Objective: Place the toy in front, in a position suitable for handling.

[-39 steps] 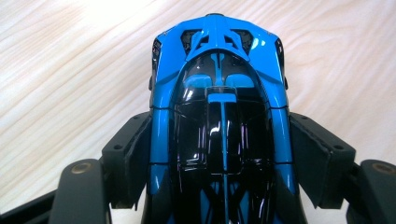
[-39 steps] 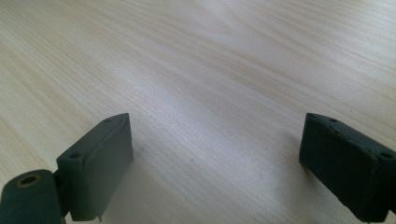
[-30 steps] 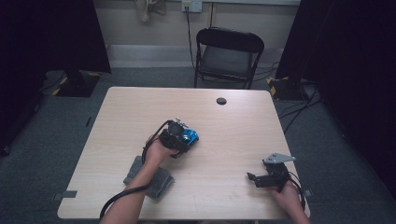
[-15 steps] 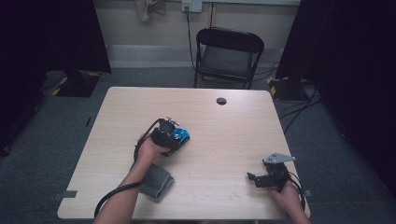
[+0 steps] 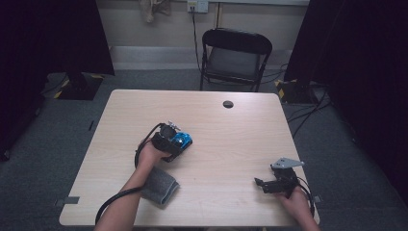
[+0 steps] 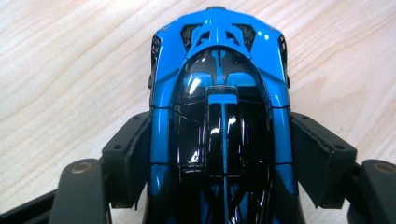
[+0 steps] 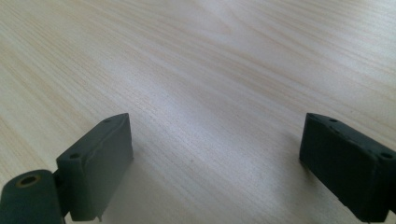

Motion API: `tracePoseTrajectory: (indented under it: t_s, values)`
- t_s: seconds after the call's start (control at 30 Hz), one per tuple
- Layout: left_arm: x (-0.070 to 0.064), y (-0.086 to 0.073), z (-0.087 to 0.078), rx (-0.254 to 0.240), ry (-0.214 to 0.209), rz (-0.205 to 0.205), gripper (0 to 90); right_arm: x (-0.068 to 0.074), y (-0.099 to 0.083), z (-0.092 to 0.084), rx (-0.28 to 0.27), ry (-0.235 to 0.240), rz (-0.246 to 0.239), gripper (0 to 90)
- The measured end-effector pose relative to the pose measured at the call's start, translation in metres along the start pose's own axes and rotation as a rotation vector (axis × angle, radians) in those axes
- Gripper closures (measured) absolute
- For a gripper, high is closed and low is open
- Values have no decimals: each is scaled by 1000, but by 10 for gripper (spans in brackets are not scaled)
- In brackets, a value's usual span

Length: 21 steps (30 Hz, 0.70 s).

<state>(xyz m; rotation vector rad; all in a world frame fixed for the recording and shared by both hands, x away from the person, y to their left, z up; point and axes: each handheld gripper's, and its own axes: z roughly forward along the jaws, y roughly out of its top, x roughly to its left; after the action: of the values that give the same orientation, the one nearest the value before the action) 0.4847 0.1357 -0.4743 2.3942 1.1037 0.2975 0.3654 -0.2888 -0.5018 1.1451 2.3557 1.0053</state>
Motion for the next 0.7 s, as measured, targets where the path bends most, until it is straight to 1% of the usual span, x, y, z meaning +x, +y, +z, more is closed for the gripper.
tracePoseTrajectory:
  t_s: [0.1, 0.13, 0.2, 0.47, 0.6, 0.63, 0.67, 0.7]
  values:
    - [0, -1, 1, -10, -7, -10, 280, 0, 0, 0, 0, 0, 0, 91]
    - [1, -1, 0, -5, -3, 4, 280, 0, 0, 0, 0, 0, 0, 91]
    - [0, 0, 0, 0, 1, 3, 280, 0, 0, 0, 0, 0, 0, 91]
    - [1, 0, 1, -13, -1, 15, 277, 0, 0, 0, 0, 0, 0, 91]
    - [2, -2, 0, -29, -2, 21, 261, 0, 0, 0, 0, 0, 0, 91]
    - [2, -3, 0, -36, -1, 11, 245, 0, 0, 0, 0, 0, 0, 91]
    - [3, -3, -2, -42, -7, -4, 229, 0, 0, 0, 0, 0, 0, 91]
    - [4, -3, -3, -54, -10, -9, 221, 0, 0, 0, 0, 0, 0, 91]
